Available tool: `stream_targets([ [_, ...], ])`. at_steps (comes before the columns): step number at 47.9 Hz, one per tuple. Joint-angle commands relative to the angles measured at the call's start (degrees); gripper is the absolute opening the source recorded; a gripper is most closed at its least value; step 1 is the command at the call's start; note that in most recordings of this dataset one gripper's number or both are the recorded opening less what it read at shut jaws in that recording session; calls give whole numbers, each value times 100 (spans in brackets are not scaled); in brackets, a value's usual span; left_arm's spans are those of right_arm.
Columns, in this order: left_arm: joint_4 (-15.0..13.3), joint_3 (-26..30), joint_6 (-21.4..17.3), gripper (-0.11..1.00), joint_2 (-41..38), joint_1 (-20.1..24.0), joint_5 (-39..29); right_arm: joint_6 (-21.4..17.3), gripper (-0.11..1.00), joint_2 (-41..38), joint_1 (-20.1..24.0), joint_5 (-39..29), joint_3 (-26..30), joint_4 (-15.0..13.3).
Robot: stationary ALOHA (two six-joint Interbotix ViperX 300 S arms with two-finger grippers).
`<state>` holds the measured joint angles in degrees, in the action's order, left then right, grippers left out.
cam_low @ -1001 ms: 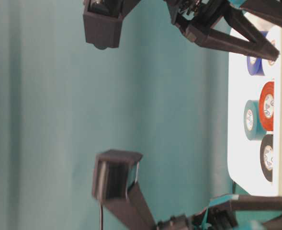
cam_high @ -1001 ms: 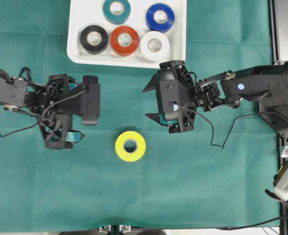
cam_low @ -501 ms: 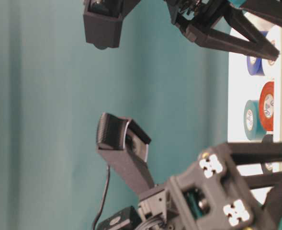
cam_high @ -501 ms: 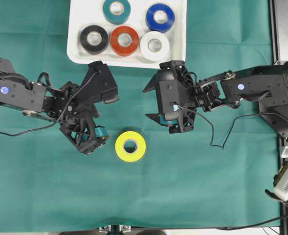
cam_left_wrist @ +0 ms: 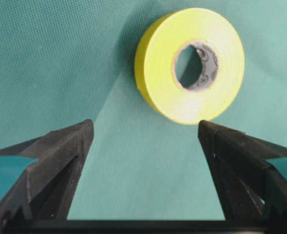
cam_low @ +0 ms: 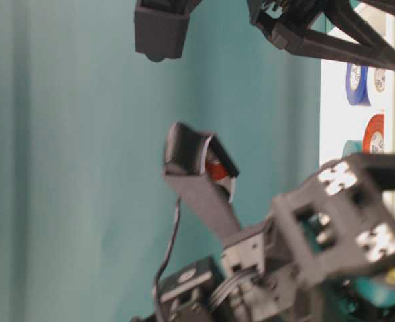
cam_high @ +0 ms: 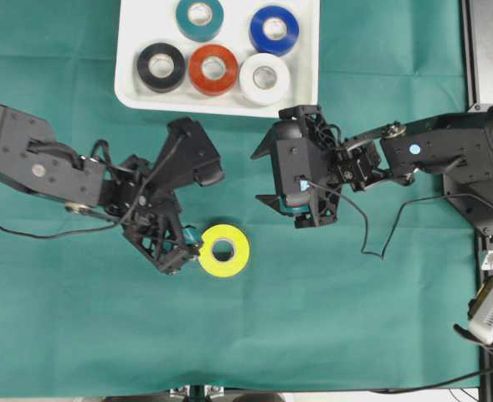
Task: Put the tape alternately from left to right into the white case.
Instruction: 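Move the left gripper over the yellow tape roll, then lower the left gripper into the yellow roll's hole and grasp it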
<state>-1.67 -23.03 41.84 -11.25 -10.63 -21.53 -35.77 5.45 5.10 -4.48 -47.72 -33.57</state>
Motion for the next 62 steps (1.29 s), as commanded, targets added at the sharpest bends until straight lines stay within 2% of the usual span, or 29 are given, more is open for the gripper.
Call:
stream_targets([
  [1,9,308,9,54,-44,-18,9,0,83,325,18,18,44,0],
  [17,26,835,0,54,-510,-26,-141,9,83,316,9,18,44,0],
  [62,44,905,0,54,-984,-18,-193,0,83,325,18,53,9,0],
])
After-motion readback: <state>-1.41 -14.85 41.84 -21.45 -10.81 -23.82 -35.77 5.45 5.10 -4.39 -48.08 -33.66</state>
